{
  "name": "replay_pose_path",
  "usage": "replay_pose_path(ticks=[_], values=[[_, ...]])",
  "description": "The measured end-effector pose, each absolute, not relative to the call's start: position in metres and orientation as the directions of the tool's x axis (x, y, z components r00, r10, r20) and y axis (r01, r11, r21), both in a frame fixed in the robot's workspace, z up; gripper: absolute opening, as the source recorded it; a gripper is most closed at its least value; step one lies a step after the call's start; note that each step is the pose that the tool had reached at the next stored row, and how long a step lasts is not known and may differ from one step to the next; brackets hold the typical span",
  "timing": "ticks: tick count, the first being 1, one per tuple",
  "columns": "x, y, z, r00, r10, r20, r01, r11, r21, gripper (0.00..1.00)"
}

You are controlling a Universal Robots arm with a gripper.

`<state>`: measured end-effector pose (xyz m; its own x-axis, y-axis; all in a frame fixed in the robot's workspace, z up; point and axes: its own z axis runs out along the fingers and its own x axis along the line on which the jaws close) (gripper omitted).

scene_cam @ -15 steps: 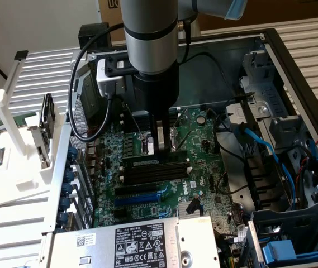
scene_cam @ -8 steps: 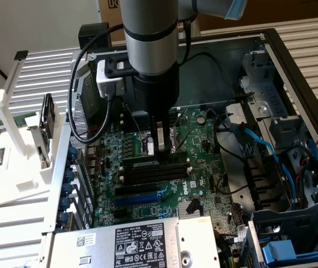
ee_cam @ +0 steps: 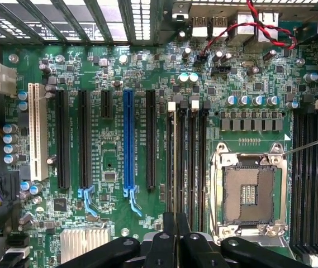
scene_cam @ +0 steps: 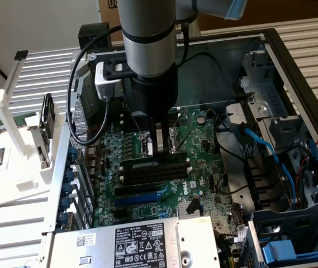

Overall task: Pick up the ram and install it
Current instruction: 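Insert the ram into the slot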

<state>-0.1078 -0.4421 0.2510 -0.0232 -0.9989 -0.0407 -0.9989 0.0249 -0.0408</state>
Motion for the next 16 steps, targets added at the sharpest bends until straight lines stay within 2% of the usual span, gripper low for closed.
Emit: replay_pose_path(ticks=[7, 16], values=[[-0.1082, -0.4387, 0.2495, -0.023, -0.999, -0.027, -0.998, 0.024, -0.049, 0.12], [-0.1090, -0.4400, 0.2466, -0.023, -0.999, -0.027, -0.998, 0.024, -0.051, 0.12]])
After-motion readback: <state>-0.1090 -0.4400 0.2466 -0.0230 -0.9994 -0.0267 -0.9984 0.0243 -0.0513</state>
